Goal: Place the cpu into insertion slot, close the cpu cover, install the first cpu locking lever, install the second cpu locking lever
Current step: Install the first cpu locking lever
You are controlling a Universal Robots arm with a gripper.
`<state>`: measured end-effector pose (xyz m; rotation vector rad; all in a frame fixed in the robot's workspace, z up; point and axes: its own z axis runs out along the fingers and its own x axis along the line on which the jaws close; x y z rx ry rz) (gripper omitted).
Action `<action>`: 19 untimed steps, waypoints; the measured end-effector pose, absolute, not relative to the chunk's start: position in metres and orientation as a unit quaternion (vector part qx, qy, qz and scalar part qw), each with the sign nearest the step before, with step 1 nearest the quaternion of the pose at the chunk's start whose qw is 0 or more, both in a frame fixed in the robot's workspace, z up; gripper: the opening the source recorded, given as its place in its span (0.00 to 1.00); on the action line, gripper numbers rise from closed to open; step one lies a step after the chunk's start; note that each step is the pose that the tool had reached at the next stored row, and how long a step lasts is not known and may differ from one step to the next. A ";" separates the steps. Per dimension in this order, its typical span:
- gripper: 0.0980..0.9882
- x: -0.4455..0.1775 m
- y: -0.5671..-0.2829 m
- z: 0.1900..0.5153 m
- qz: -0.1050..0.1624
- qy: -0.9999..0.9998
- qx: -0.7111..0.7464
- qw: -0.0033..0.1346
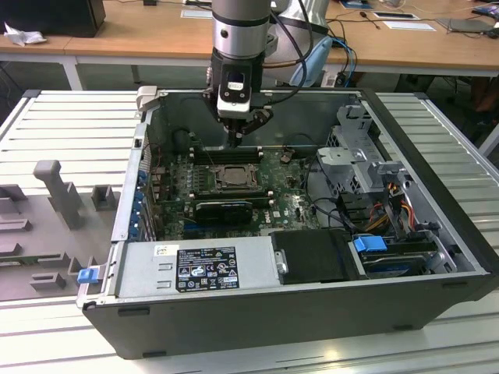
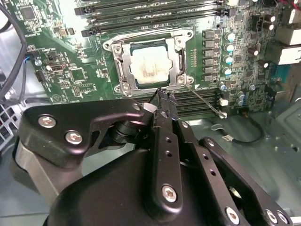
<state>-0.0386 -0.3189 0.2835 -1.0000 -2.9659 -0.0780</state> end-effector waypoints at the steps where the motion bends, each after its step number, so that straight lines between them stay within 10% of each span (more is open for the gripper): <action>1: 0.01 -0.039 -0.319 0.283 -0.025 -0.950 -0.312 0.006; 19: 0.01 -0.040 -0.323 0.283 -0.024 -0.979 -0.203 0.007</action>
